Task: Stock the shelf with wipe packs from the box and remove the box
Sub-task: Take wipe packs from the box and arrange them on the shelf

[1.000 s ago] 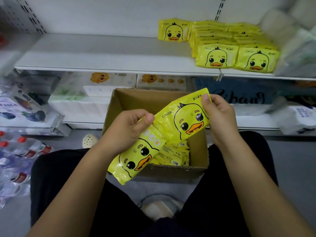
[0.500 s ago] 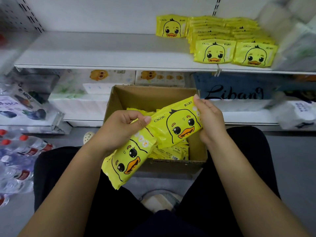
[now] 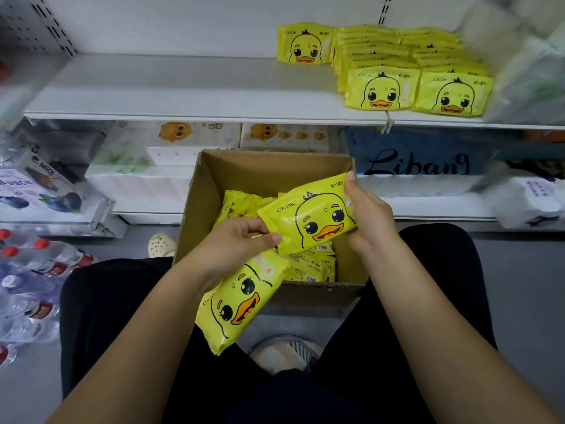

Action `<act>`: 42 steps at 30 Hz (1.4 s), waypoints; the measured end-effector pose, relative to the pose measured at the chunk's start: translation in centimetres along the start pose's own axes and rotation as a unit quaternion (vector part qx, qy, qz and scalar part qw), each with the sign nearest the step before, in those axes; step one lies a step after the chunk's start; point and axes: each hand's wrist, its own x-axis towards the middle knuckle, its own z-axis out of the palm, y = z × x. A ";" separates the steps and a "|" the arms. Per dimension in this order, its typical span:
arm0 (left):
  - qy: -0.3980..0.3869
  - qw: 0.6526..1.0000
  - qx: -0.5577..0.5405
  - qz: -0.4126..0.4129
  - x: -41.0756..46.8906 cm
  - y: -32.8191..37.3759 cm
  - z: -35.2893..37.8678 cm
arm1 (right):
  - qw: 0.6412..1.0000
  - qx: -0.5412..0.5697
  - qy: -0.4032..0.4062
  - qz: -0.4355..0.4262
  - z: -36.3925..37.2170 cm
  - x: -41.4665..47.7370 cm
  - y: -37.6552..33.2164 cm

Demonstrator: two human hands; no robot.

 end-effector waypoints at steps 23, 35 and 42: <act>0.125 0.989 -0.075 -0.002 2.6 2.0 -4.7 | 0.978 0.064 -0.195 0.021 1.9 3.4 -3.0; 0.073 0.981 -0.156 -0.084 9.9 4.9 -5.1 | 0.974 0.003 -0.221 -0.050 5.1 9.0 -5.8; 0.151 0.983 -0.096 -0.048 19.2 9.4 -7.6 | 0.951 -0.170 -0.147 -0.213 7.4 16.5 -9.7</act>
